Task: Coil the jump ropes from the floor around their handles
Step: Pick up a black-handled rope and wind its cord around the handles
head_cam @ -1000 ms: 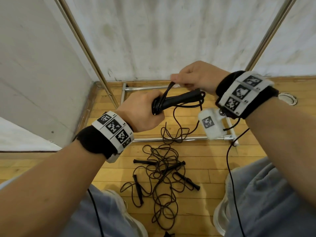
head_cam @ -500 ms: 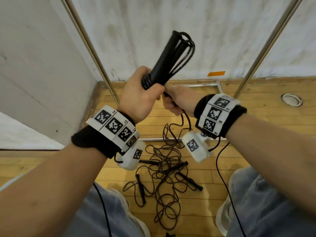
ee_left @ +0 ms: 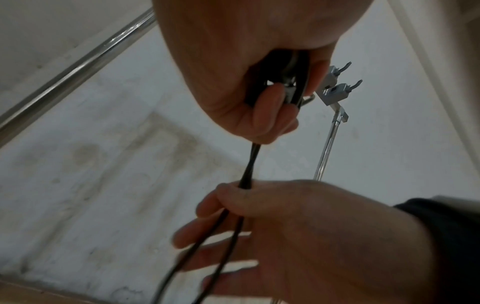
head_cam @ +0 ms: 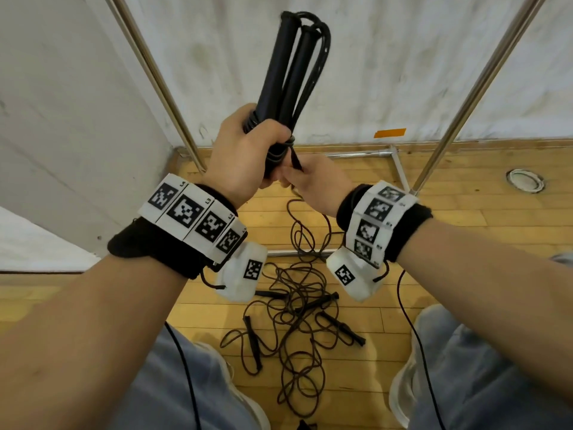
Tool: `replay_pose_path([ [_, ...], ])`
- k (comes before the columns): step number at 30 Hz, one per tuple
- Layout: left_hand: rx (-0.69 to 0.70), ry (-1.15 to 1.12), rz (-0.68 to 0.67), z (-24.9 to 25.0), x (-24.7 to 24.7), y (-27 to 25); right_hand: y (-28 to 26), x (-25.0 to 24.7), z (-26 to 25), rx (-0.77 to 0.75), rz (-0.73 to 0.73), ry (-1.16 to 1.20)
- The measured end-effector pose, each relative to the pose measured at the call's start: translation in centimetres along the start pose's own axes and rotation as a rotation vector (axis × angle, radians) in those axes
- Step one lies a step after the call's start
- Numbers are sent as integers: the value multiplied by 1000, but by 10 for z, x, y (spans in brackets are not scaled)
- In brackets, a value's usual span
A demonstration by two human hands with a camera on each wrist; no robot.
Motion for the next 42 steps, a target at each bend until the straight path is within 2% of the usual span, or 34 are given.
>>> replay_pose_path([
  [2, 12, 23, 8, 3, -2, 0, -2, 13, 8, 123, -125, 222],
  [5, 34, 112, 124, 7, -26, 9, -5, 11, 11, 148, -131, 378],
  [8, 47, 306, 219, 0, -51, 20, -5, 2, 6, 33, -82, 222],
  [13, 122, 573, 237, -12, -67, 25, -10, -1, -11, -99, -79, -55],
  [15, 88, 706, 240, -21, -75, 27, -12, -3, -21, -156, -80, -97],
  [20, 47, 1110, 67, -50, -57, 26, -24, 12, -41, -242, -176, -180],
  [24, 152, 1194, -153, -64, -20, 16, -29, 2, -50, -274, -174, -157],
  [28, 186, 1243, -140, -75, -7, 12, -25, -20, -48, -269, -112, -248],
  [34, 205, 1295, -190, -87, 9, 8, -12, -50, -48, -310, 88, -403],
  [42, 274, 1381, -260, -82, 20, -6, 5, -66, -21, -149, 153, -266],
])
Point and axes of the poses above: each hand's wrist, its own y-axis towards the middle knuckle, its own x-axis out of the palm, z = x × y, the point moved 9 cm from there along y, towards the middle knuckle, and after that the axes turned 6 degrees about z, right-handed, at the moved point
